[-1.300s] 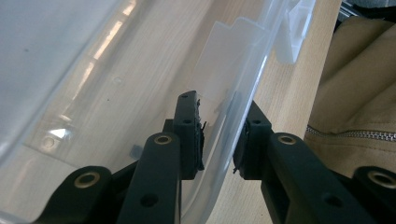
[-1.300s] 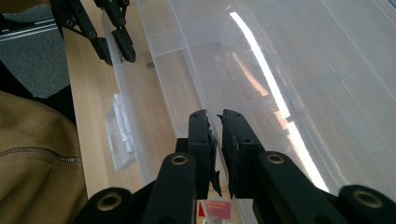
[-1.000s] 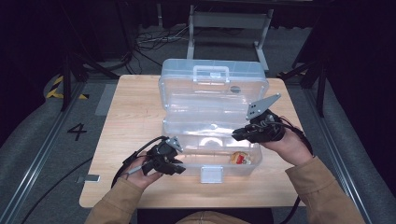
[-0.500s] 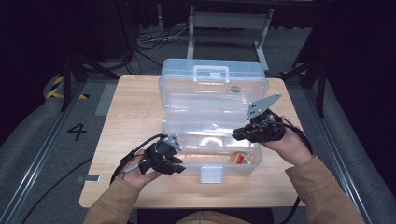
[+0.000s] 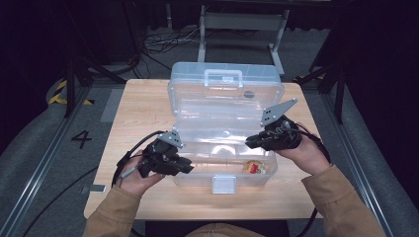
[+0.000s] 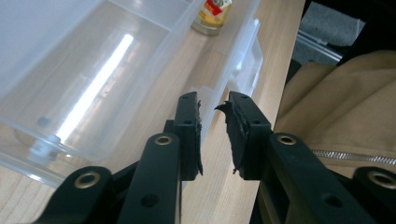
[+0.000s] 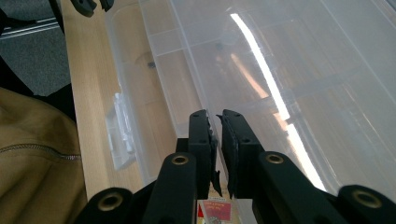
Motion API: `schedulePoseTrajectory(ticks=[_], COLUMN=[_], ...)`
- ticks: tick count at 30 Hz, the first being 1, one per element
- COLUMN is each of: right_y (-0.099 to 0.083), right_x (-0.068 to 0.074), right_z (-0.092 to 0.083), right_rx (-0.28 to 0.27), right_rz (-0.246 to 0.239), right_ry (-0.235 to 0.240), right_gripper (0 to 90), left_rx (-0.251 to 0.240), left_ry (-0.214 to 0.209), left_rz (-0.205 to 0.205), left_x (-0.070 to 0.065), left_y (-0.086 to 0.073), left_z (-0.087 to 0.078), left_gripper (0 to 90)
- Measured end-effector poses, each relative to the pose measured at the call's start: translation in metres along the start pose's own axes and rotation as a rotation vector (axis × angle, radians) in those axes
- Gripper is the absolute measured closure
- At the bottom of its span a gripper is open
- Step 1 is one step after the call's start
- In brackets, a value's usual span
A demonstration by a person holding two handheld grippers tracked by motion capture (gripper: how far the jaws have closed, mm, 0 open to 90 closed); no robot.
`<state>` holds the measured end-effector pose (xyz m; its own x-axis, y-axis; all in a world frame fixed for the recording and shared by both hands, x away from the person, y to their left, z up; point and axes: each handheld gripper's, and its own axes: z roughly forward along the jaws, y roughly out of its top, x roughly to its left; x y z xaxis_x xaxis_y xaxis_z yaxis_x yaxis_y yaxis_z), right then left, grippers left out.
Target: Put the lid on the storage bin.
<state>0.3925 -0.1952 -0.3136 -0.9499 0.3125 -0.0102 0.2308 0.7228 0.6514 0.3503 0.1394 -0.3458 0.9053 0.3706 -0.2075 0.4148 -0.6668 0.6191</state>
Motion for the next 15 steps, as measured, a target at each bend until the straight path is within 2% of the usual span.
schedulePoseTrajectory(ticks=[6, 12, 15], right_y=[-0.001, 0.000, 0.000], right_x=[0.000, 0.000, 0.000], right_z=[0.000, 0.000, 0.000], right_rx=[-0.003, 0.000, -0.002], right_rz=[0.001, -0.002, -0.001], right_ry=[-0.002, -0.002, 0.000], right_gripper=[82.3, 82.4, 82.4], left_rx=[-0.045, -0.086, -0.140], left_ry=[0.006, 0.011, 0.017], left_rz=[0.016, 0.011, 0.000], left_x=[-0.002, -0.002, 0.001], left_y=[0.008, 0.015, 0.017], left_z=[-0.013, -0.022, -0.030], left_gripper=[78.8, 82.3, 85.1])
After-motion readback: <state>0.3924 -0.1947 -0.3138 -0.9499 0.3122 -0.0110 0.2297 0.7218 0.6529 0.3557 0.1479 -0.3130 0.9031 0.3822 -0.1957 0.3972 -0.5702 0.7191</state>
